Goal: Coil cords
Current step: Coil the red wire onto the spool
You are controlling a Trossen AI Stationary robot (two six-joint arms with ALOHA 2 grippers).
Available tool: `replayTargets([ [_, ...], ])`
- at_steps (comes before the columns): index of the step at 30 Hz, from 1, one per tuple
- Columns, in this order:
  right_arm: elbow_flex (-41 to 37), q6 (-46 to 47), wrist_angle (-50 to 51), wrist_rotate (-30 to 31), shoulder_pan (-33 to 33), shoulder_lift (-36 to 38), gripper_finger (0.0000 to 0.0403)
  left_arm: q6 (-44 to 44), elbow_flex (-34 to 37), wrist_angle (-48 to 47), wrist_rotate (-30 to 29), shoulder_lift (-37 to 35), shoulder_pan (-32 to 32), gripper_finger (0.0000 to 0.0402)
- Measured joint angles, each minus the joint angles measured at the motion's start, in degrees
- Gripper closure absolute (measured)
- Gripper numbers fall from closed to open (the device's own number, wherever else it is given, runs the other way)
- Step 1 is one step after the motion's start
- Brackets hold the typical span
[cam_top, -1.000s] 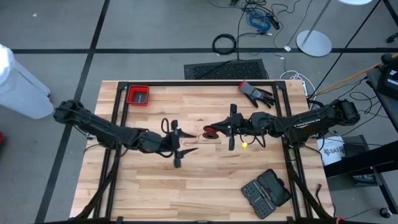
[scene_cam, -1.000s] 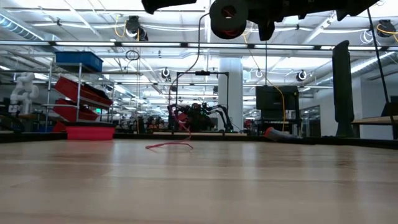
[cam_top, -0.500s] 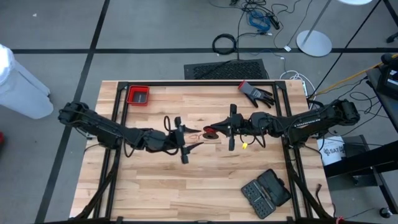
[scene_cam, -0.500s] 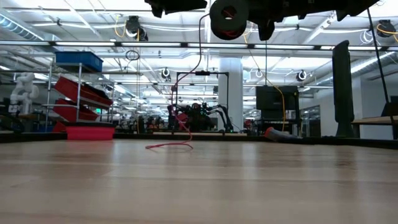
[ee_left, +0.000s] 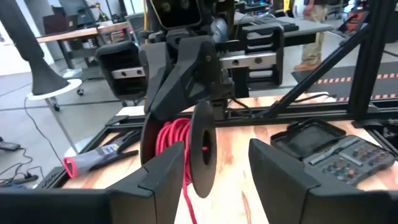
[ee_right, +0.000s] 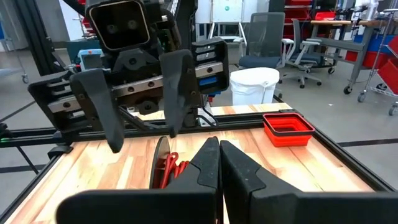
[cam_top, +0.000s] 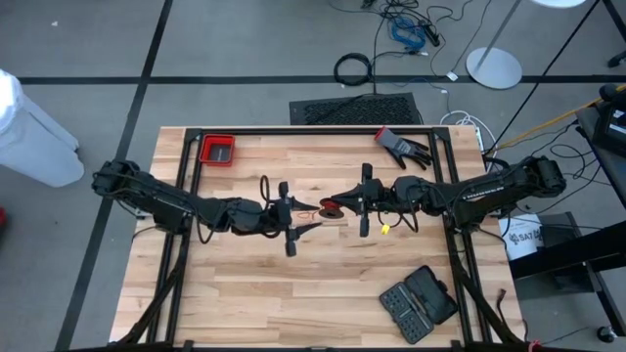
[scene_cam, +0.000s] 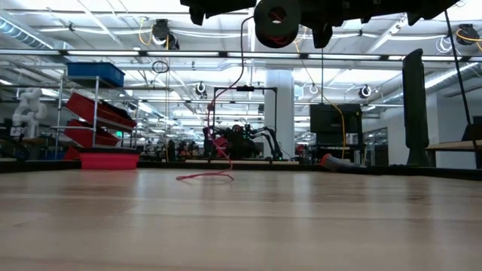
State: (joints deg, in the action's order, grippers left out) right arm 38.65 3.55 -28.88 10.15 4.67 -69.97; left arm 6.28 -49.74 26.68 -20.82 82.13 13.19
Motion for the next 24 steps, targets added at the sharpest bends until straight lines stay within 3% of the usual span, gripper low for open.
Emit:
replayTargets([
  [24,-0.09,-0.77,-0.12,0.04,0.0,-1.2,0.0403,-1.44,-0.02,3.02,1.93,3.69,-1.75,0.0225],
])
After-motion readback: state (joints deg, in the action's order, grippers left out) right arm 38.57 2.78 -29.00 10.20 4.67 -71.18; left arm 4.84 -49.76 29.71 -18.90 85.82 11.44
